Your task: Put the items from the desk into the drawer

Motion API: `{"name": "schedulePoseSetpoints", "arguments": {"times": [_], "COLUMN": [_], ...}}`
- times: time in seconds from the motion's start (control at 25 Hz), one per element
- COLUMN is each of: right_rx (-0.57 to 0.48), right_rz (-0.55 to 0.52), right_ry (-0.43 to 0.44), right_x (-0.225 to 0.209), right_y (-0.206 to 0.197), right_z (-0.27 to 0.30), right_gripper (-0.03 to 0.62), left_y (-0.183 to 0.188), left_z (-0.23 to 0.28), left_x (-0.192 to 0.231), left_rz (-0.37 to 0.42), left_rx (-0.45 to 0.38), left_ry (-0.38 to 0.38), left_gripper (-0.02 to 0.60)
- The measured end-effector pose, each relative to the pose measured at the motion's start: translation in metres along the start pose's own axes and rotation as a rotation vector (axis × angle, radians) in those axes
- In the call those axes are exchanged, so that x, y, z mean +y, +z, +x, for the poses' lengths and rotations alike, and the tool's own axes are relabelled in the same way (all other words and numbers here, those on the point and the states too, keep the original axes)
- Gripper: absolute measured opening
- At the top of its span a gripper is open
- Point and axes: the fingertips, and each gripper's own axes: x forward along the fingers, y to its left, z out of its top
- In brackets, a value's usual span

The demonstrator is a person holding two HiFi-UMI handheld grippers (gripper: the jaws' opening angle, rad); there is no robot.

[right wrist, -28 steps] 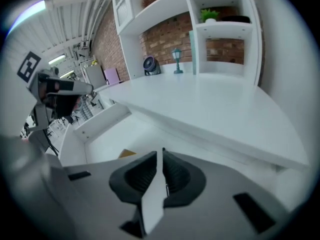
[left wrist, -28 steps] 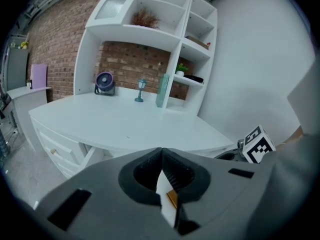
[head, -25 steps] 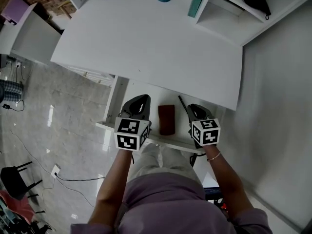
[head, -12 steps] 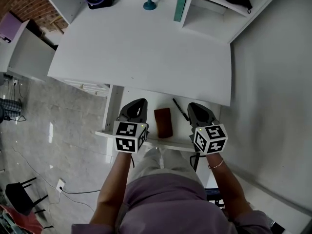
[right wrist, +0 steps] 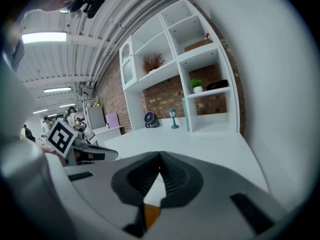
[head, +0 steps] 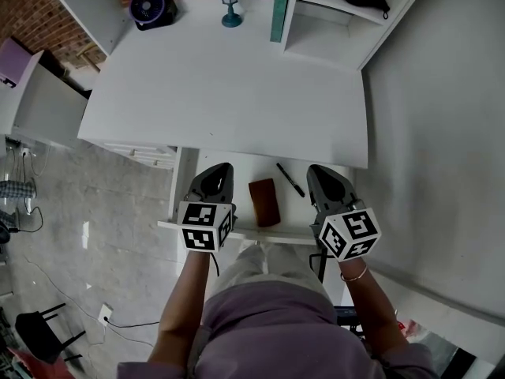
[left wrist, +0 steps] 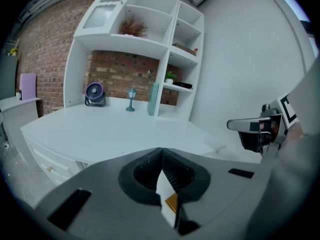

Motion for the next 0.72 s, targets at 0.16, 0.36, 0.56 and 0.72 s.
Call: {"name": "schedulePoseSetpoints", "arguments": {"times": [0.16, 0.36, 0.56, 0.72], "right_rx": [-0.039, -0.070, -0.087, -0.089], "right_rz": [0.007, 0.011, 0.007, 0.007], "right_ry": [0.000, -0.003, -0.021, -0.034], "right_x": [0.007, 0.012, 0.012, 0.013], "right_y": [0.012, 0.019, 0.021, 0.020], "right_z": [-0.009, -0.019, -0.027, -0.032], "right_gripper": [0.003, 0.003, 0.003, 0.003], "left_y": [0.002, 0.002, 0.004, 0.008], "left_z": [-0.005, -0.011, -0.014, -0.016], "left_x": [0.002, 0.002, 0.001, 0.000], "left_rz": [0.007, 0.011, 0.018, 0.023], "left_rx": [-0.006, -0.009, -0.015, -0.024], "left_ry": [-0.003, -0.008, -0.018, -0.026], "left_gripper": [-0.002, -0.002, -0.002, -0.002]}}
